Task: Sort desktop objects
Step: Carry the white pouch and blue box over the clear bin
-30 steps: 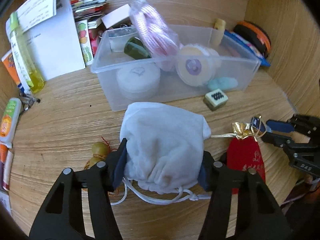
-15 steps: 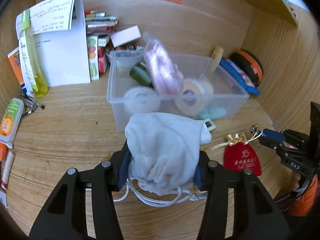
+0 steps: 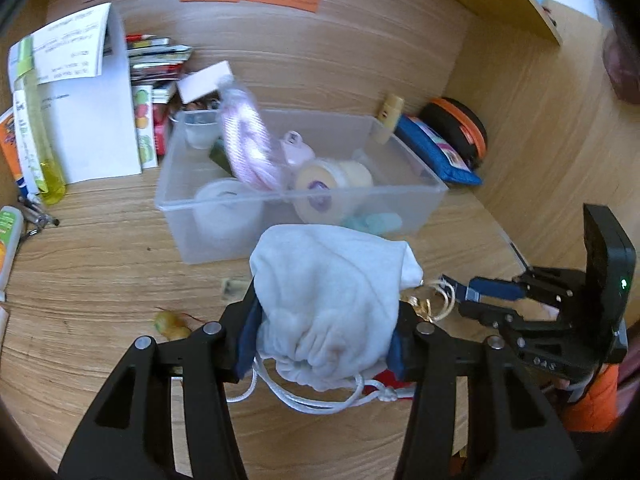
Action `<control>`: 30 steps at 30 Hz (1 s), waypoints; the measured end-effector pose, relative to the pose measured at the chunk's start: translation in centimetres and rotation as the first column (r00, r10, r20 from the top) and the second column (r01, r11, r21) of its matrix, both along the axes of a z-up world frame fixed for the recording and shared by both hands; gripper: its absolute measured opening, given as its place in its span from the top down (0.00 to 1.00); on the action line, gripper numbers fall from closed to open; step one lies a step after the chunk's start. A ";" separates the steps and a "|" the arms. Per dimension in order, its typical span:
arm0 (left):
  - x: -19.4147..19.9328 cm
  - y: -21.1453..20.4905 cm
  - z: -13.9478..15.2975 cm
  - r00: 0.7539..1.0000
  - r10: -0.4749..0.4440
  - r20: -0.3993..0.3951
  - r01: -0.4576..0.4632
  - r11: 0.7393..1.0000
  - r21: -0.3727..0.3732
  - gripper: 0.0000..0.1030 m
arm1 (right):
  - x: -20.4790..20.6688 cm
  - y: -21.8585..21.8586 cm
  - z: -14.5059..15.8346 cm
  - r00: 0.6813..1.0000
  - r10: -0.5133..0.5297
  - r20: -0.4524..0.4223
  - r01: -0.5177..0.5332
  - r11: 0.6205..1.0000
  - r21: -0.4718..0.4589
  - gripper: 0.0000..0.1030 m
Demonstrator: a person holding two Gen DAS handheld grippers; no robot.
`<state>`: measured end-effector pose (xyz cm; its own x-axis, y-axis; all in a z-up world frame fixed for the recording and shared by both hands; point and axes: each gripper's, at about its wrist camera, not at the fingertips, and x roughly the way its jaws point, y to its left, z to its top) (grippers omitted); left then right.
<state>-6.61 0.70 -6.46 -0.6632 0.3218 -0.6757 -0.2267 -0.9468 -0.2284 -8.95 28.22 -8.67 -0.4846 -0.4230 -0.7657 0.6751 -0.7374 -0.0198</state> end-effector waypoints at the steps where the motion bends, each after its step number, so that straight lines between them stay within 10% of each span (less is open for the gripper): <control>1: 0.1 0.2 -0.1 1.000 -0.006 0.000 0.006 1.000 0.003 0.51 | -0.1 0.3 -0.1 1.000 -0.013 -0.001 0.013 1.000 0.007 0.75; 30: -2.5 -0.9 6.9 0.993 0.027 -0.114 -0.020 0.998 0.060 0.51 | -3.6 -1.3 7.8 0.986 -0.033 -0.161 0.011 0.991 -0.137 0.75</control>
